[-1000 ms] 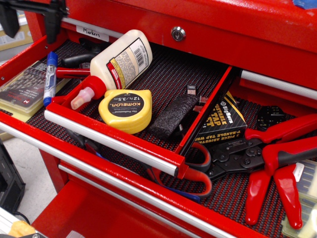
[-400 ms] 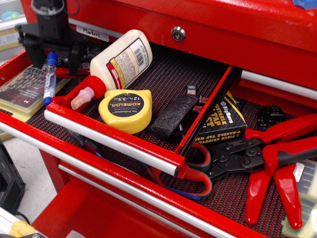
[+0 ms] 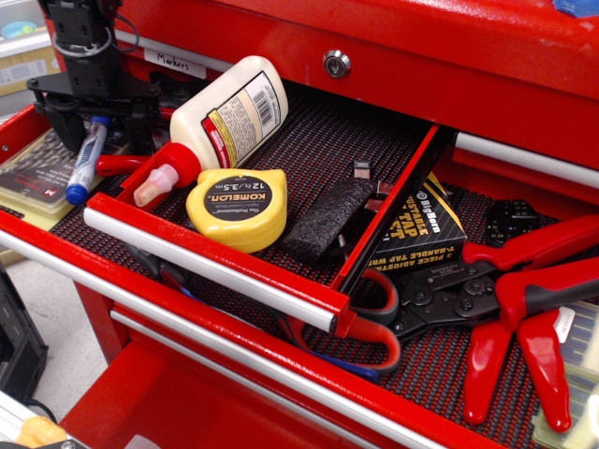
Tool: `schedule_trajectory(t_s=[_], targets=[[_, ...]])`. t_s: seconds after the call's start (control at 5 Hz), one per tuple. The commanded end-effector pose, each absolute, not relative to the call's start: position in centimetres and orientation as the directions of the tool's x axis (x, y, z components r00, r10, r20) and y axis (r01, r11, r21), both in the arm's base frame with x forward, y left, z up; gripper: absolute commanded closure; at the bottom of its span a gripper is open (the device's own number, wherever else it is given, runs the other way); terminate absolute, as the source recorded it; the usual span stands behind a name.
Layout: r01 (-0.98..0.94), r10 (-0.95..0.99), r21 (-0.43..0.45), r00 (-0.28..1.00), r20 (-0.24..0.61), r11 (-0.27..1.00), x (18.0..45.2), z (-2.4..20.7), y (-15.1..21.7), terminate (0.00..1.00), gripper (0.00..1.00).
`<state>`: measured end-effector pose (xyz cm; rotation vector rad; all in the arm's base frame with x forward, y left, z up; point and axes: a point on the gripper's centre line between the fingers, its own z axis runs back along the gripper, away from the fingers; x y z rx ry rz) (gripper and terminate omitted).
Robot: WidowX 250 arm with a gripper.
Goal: Pick up blue pen and put into drawer
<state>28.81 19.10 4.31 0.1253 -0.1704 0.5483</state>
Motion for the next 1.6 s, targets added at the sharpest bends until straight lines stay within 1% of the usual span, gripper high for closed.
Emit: schedule_trajectory(t_s=[0.0,0.2,0.4,0.6,0.8,1.0,1.2,1.4], targets=[[-0.492,0.476,0.063,0.863,0.170,0.869,28.5,5.2,19.8,0.00,1.00],[-0.418,0.410,0.125,0.908,0.087,0.900,27.5,9.3,19.9,0.00,1.00],[-0.384,0.383,0.193,0.923,0.046,0.903,26.4,14.0,18.7,0.00,1.00],[-0.340,0.343,0.143,0.939,0.005,0.929,25.9,17.4,16.4,0.00,1.00],[-0.392,0.387,0.112,0.920,0.070,0.913,26.6,18.5,11.6,0.00,1.00],[-0.361,0.346,0.134,0.930,0.127,0.923,28.1,18.1,7.1,0.00,1.00],[-0.290,0.278,0.105,0.954,0.109,0.951,28.3,18.4,3.3,0.00,1.00],[-0.379,0.366,0.114,0.923,0.122,0.918,28.8,17.9,-0.4,0.00,1.00]])
